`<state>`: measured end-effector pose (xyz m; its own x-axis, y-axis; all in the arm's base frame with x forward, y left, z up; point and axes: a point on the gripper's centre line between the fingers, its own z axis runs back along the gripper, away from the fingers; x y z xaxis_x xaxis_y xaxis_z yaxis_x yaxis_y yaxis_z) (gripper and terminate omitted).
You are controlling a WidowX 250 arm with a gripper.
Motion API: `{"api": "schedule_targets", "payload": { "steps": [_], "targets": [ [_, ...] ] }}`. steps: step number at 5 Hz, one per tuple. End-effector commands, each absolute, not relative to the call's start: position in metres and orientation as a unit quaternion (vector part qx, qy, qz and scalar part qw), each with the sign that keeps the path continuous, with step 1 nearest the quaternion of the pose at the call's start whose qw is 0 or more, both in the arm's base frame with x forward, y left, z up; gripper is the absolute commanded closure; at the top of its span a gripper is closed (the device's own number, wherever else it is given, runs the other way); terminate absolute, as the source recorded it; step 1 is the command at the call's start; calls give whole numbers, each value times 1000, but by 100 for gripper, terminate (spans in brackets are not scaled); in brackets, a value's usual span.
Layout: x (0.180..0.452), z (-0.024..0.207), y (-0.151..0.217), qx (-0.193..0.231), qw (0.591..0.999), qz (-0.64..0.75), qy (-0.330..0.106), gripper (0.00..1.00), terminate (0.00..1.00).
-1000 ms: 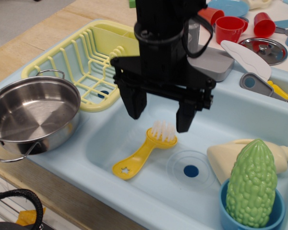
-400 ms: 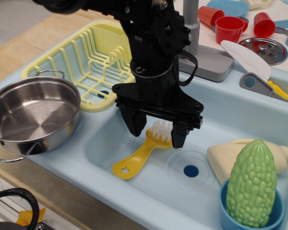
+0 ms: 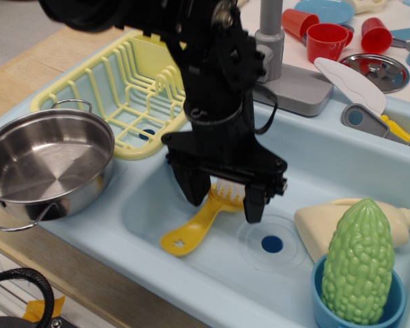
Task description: Put brush into pot or pan
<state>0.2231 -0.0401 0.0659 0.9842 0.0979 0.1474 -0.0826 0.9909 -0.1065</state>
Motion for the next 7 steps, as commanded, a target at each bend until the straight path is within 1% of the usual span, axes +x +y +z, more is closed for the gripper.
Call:
{"api": "schedule_targets", "payload": {
  "steps": [1, 2, 3, 4, 5, 6, 7],
  "targets": [
    [225, 59, -33, -64, 993, 53, -82, 0, 0],
    [227, 54, -34, -67, 993, 55, -75, 100, 0],
    [229, 66, -38, -56, 994, 55, -71, 100, 0],
    [233, 96, -46, -30, 995, 58, -70, 100, 0],
    [233, 113, -52, -15, 995, 71, -73, 100, 0],
    [235, 127, -57, -5, 995, 89, -50, 100, 0],
    [230, 142, -59, 3, 992, 120, -29, 100, 0]
  ]
}}
